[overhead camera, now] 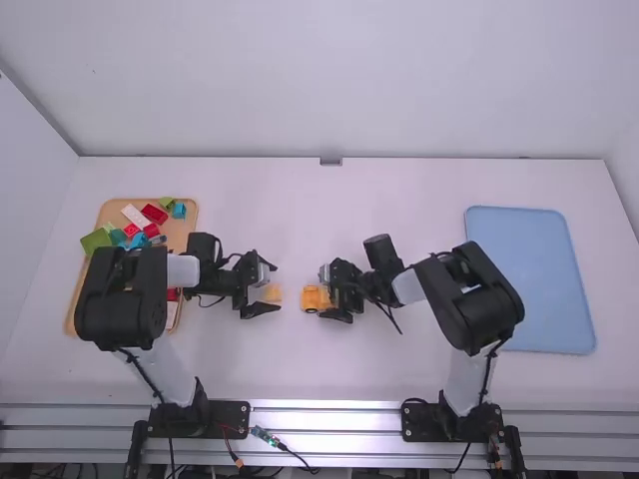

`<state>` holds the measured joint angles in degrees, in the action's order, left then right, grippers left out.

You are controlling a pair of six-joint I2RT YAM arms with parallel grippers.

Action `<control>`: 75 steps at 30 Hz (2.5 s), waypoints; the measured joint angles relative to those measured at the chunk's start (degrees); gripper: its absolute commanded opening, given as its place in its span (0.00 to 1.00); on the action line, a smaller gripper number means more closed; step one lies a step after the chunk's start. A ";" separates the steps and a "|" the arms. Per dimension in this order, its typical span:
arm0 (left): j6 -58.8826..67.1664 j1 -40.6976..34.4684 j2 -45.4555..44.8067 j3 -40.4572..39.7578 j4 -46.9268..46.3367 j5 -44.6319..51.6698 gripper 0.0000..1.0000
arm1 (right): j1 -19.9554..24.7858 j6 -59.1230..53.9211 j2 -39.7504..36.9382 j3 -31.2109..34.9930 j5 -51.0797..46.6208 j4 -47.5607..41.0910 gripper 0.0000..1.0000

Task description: Assemble lego blocks to make yellow taxi

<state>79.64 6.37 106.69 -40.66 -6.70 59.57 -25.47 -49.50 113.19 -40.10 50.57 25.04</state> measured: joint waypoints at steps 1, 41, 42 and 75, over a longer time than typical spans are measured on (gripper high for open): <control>-0.22 0.00 0.55 -0.26 0.02 0.00 0.99 | -0.15 1.25 0.11 0.50 -0.31 1.99 0.99; -0.11 0.00 1.55 -1.03 -3.19 -2.29 0.74 | 1.27 10.10 6.64 6.38 2.78 21.00 0.51; 0.96 0.00 1.55 -1.03 -4.24 -2.64 0.71 | 1.25 10.16 6.64 6.38 2.82 21.03 0.48; 0.94 -0.81 2.93 -1.03 -1.31 -6.36 0.31 | 1.27 10.05 6.64 6.36 2.84 21.05 0.52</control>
<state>80.58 5.56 109.62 -41.69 -8.01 53.21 -24.21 -39.44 119.83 -33.74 53.41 46.09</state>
